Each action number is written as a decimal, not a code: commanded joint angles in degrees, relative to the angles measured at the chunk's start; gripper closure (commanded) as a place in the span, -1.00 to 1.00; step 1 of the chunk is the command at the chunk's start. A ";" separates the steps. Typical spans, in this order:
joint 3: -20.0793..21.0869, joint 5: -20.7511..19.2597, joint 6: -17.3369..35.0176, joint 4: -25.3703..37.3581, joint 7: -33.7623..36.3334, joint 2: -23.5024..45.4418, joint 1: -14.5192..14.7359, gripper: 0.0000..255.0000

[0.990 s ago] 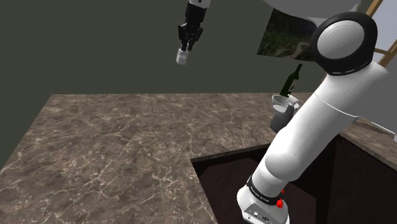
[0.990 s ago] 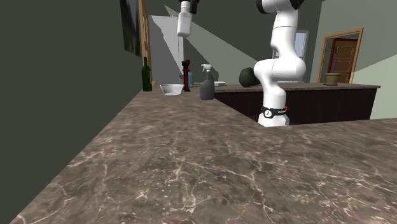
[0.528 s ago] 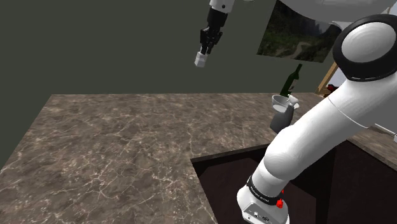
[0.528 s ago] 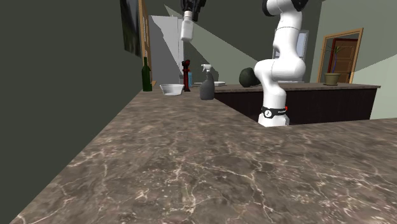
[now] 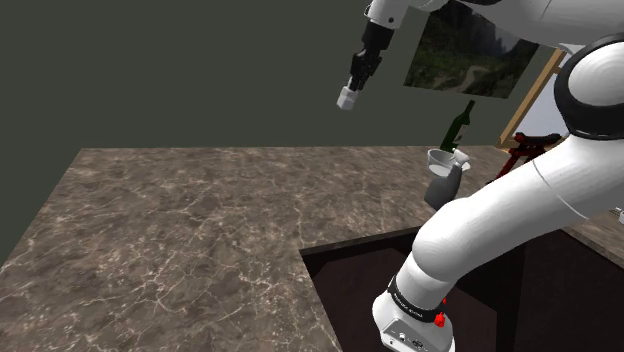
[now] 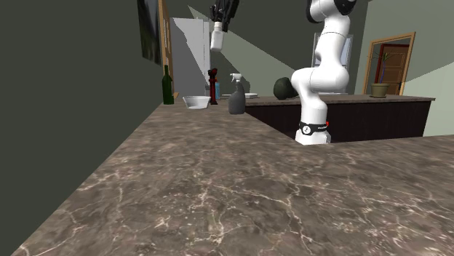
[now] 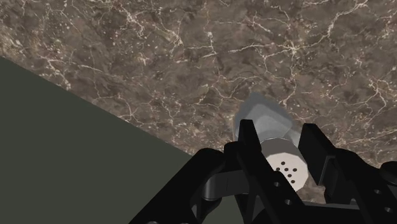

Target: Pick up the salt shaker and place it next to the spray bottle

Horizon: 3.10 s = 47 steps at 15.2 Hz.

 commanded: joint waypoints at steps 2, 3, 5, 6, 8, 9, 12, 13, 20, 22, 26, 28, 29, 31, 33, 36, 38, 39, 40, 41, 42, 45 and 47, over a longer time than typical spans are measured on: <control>-2.75 -1.13 -0.78 -1.11 -3.89 -2.04 -1.35 1.00; -3.66 -1.52 -1.02 -1.40 -5.12 -2.63 -1.77 1.00; -5.52 -2.31 -1.50 -1.76 -7.64 -3.64 -2.61 1.00; -6.47 -2.71 -1.74 -1.85 -8.92 -4.05 -3.03 1.00; -8.45 -3.51 -2.22 -1.83 -11.52 -4.72 -3.81 1.00; -9.47 -3.91 -2.46 -1.73 -12.84 -4.96 -4.18 1.00; -12.66 -5.04 -3.15 -1.04 -16.90 -5.33 -5.20 1.00; -13.77 -5.39 -3.37 -0.68 -18.28 -5.33 -5.51 1.00; -22.40 -7.11 -4.72 3.58 -28.53 -3.50 -6.91 1.00; -25.25 -7.24 -5.06 5.38 -31.67 -2.34 -7.00 1.00; -31.81 -6.69 -5.69 9.80 -38.39 0.99 -6.60 1.00; -33.12 -6.65 -5.06 9.70 -39.63 1.43 -6.59 1.00; -33.03 -6.87 -4.30 8.64 -39.51 1.06 -6.75 1.00; -32.89 -7.29 -2.80 6.57 -39.29 0.39 -7.06 1.00; -32.81 -7.68 -1.31 4.57 -39.11 -0.21 -7.35 1.00; -32.80 -8.21 0.92 1.69 -38.89 -0.99 -7.76 1.00; -32.87 -8.54 2.39 -0.16 -38.78 -1.42 -8.00 1.00; -32.92 -8.70 3.13 -1.06 -38.73 -1.62 -8.12 1.00; -32.98 -8.85 3.87 -1.95 -38.69 -1.80 -8.23 1.00; -33.05 -9.00 4.61 -2.83 -38.66 -1.96 -8.34 1.00; -33.14 -9.14 5.34 -3.69 -38.63 -2.11 -8.43 1.00; -33.47 -9.54 7.56 -6.19 -38.58 -2.47 -8.70 1.00; -33.74 -9.78 9.04 -7.80 -38.58 -2.63 -8.85 1.00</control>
